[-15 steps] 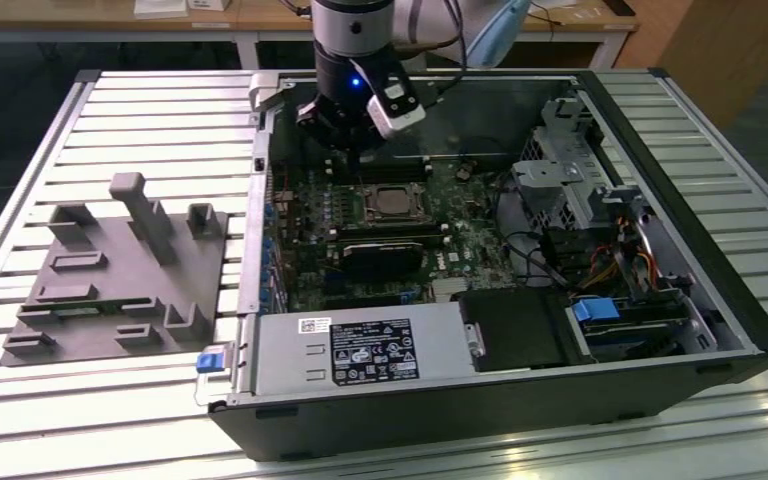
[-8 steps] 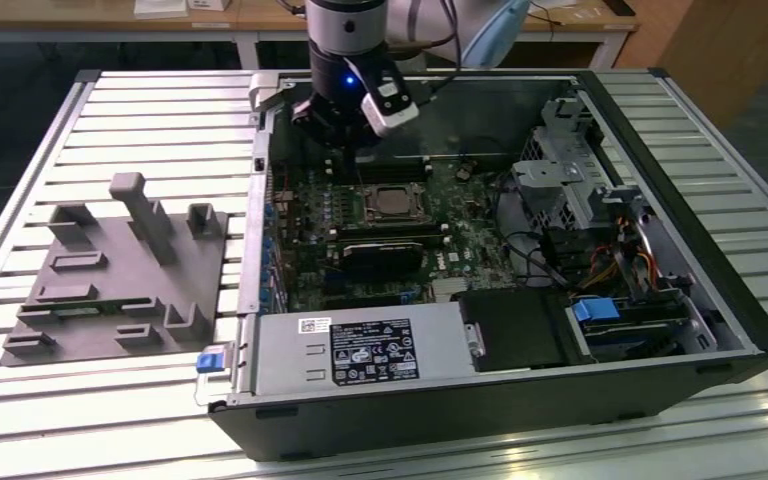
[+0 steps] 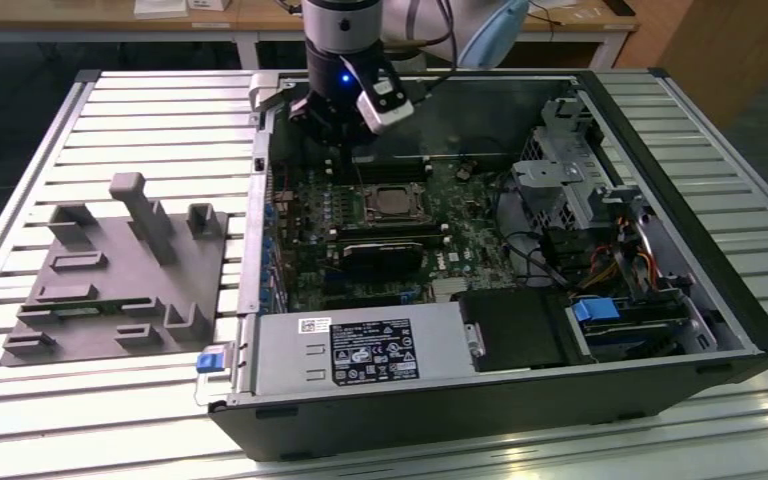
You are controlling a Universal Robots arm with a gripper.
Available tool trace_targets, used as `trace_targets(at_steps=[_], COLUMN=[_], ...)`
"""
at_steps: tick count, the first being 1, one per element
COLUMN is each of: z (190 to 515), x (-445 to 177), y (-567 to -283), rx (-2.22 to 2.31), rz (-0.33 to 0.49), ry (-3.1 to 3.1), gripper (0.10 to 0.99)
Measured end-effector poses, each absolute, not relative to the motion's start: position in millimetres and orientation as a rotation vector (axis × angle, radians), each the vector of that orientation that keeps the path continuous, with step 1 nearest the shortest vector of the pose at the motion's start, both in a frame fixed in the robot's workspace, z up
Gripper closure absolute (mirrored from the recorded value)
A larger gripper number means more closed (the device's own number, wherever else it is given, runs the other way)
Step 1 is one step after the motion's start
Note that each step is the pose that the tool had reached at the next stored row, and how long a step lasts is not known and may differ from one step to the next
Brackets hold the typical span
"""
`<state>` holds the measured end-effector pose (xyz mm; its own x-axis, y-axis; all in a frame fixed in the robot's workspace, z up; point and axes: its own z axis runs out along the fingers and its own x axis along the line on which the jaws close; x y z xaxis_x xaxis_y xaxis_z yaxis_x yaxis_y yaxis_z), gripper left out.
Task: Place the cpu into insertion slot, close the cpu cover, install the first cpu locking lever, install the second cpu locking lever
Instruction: 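Install the first cpu locking lever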
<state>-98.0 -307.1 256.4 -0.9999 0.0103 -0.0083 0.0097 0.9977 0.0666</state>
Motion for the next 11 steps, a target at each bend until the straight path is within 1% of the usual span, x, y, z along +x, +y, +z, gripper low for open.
trace_targets(at_steps=[11], z=[255.1], x=[-98.0], y=[-297.8], rx=[0.016], rz=[0.104], ry=[3.131], gripper=[0.969])
